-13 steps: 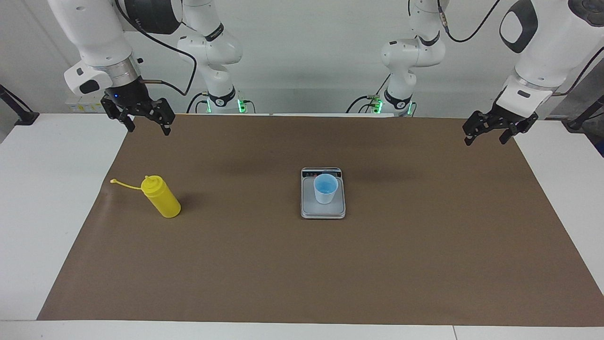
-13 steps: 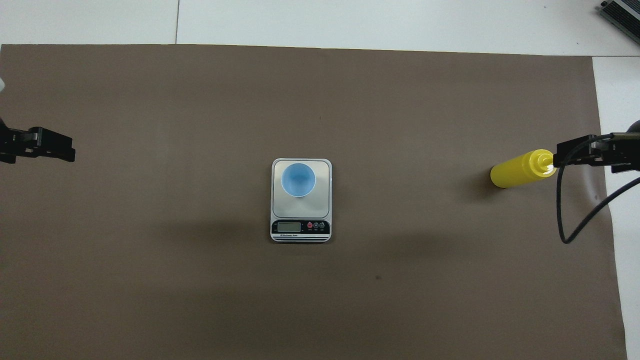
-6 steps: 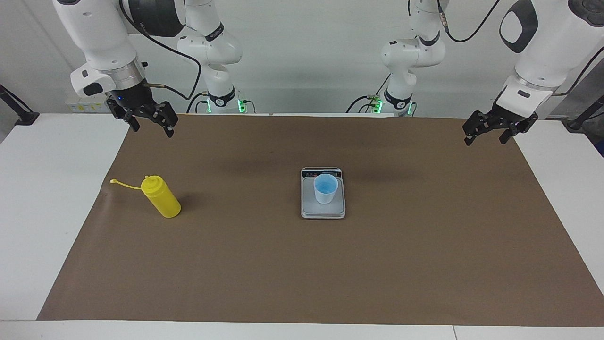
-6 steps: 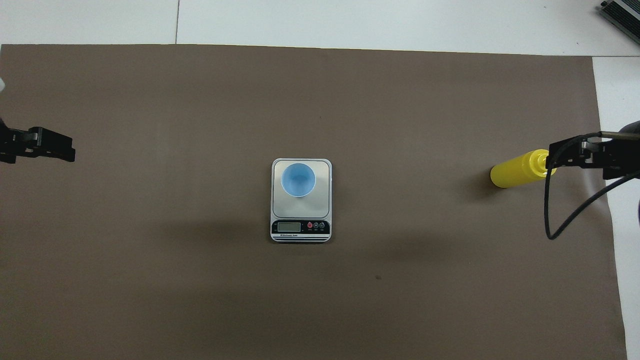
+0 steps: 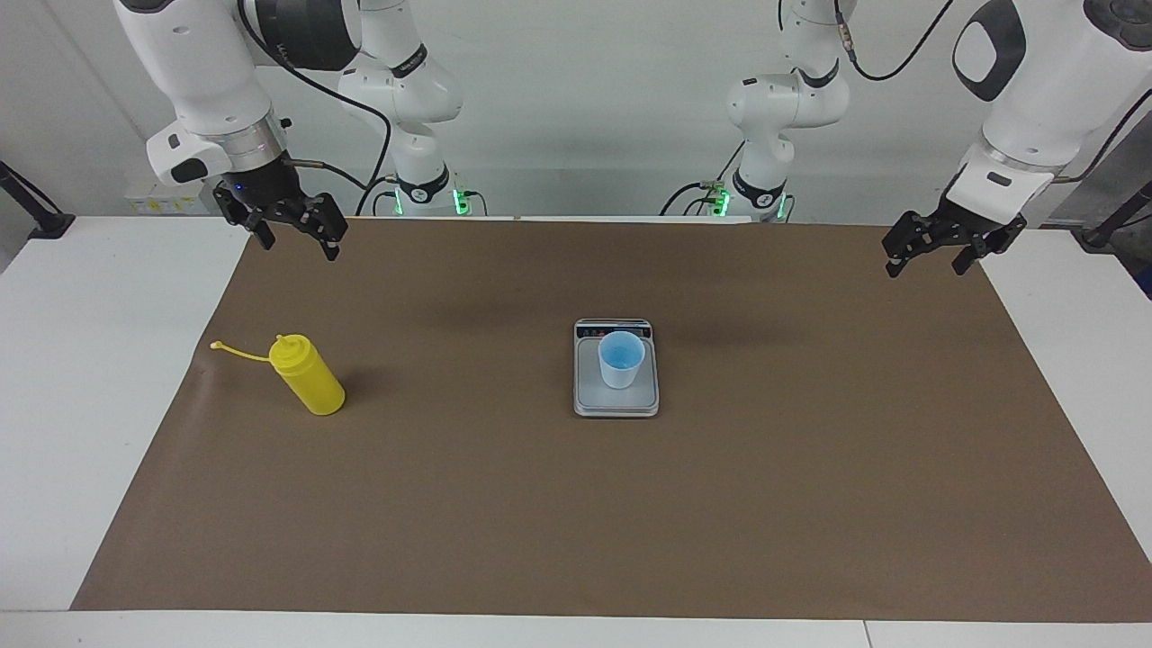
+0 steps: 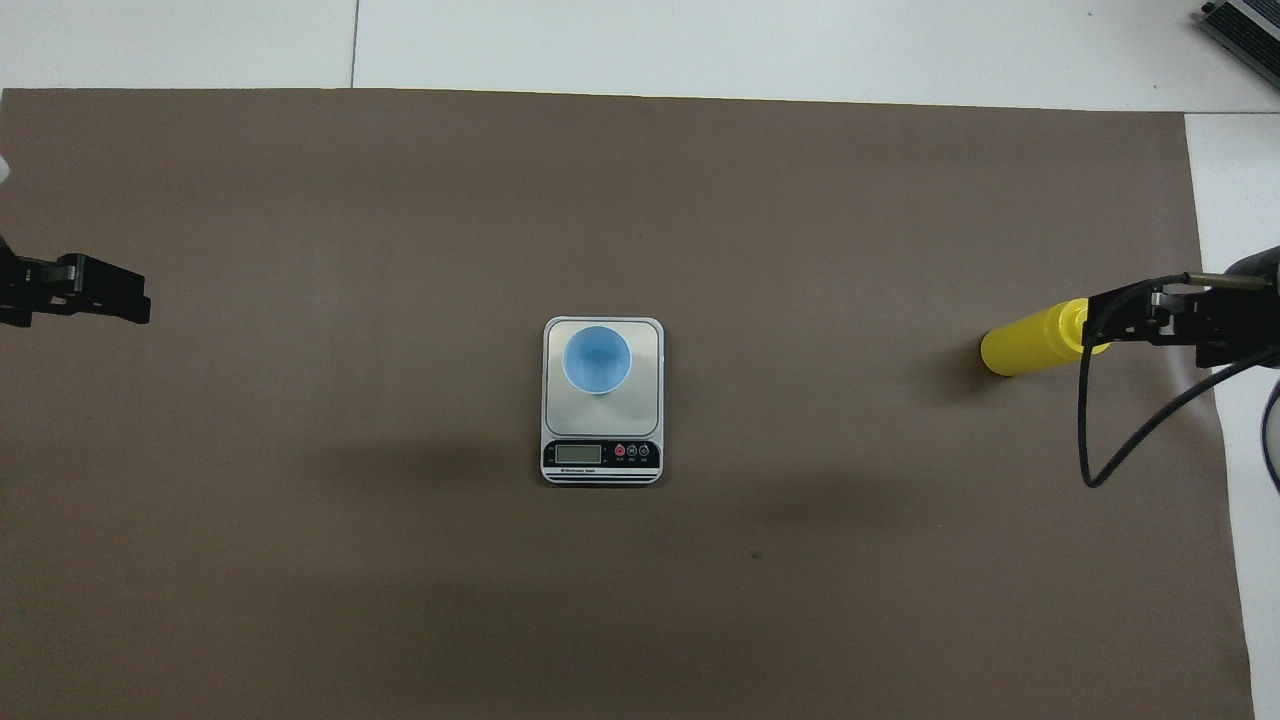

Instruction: Pour seasoning into cup on scale with both arms

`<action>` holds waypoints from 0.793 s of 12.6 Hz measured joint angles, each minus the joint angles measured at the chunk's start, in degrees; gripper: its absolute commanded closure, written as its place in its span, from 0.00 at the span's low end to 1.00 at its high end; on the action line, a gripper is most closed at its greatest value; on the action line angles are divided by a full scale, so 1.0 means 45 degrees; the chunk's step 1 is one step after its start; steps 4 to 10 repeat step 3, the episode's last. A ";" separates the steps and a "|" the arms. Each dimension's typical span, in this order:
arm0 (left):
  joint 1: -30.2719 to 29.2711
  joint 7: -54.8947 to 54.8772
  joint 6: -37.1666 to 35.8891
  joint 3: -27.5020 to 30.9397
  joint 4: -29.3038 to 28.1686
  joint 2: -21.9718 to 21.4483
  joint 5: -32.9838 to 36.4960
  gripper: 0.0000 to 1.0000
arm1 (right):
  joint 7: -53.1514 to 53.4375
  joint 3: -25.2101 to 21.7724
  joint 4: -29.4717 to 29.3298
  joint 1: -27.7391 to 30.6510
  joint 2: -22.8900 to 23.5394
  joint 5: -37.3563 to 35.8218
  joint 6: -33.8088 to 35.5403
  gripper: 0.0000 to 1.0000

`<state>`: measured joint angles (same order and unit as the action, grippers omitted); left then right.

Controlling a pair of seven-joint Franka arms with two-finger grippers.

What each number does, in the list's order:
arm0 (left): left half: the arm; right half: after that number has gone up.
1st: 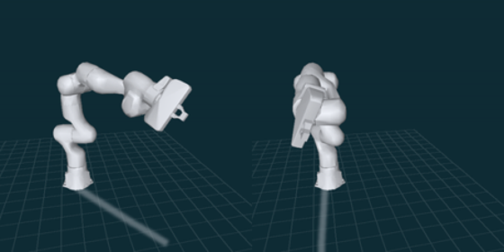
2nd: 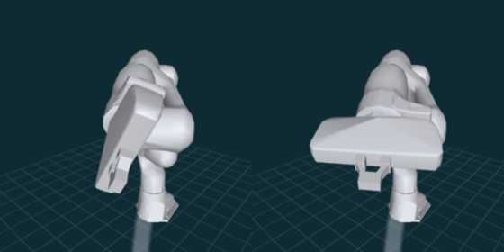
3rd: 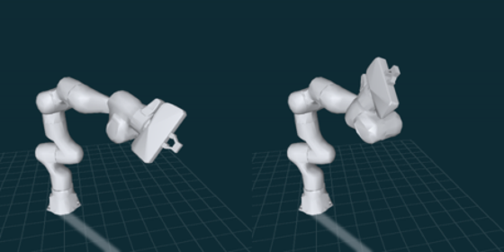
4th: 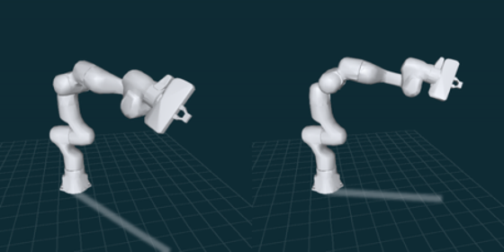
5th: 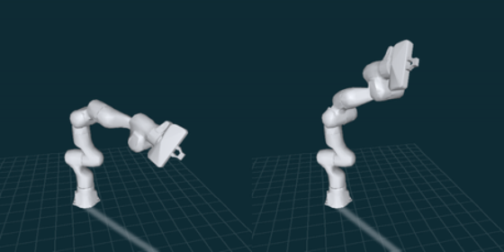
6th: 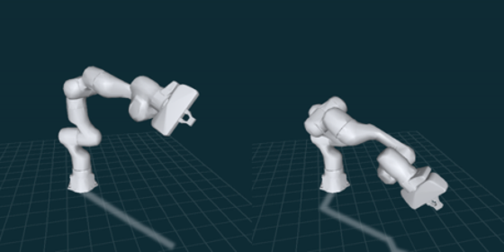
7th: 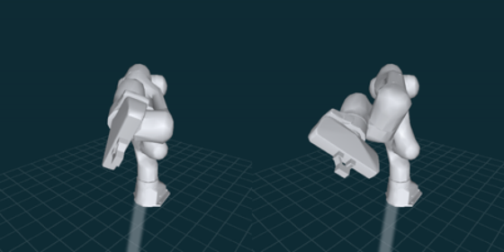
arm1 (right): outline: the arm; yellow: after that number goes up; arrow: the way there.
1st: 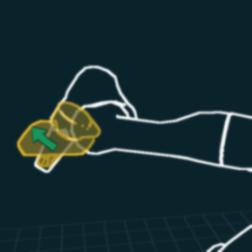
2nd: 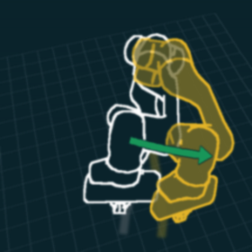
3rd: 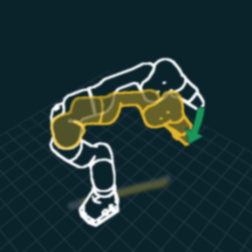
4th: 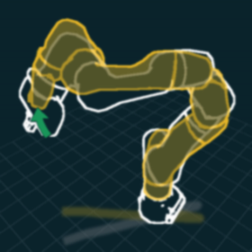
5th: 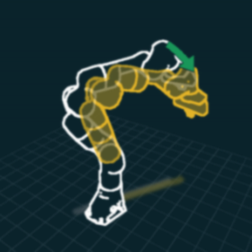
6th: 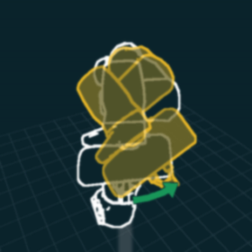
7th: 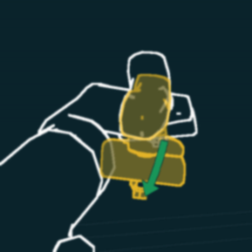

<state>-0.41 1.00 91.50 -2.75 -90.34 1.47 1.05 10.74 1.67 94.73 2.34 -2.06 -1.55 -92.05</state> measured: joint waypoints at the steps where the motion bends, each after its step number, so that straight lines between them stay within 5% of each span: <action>1: 0.0000 0.0000 0.0000 0.0000 0.0000 0.0000 0.0000 0.00 | 0.0000 0.0002 0.0031 0.0000 -0.0018 0.0000 -0.0002 0.00; 10: 0.0000 0.0000 0.0000 0.0000 0.0000 0.0000 0.0000 0.00 | -0.0001 0.0003 0.0070 0.0000 -0.0071 0.0000 -0.0005 0.00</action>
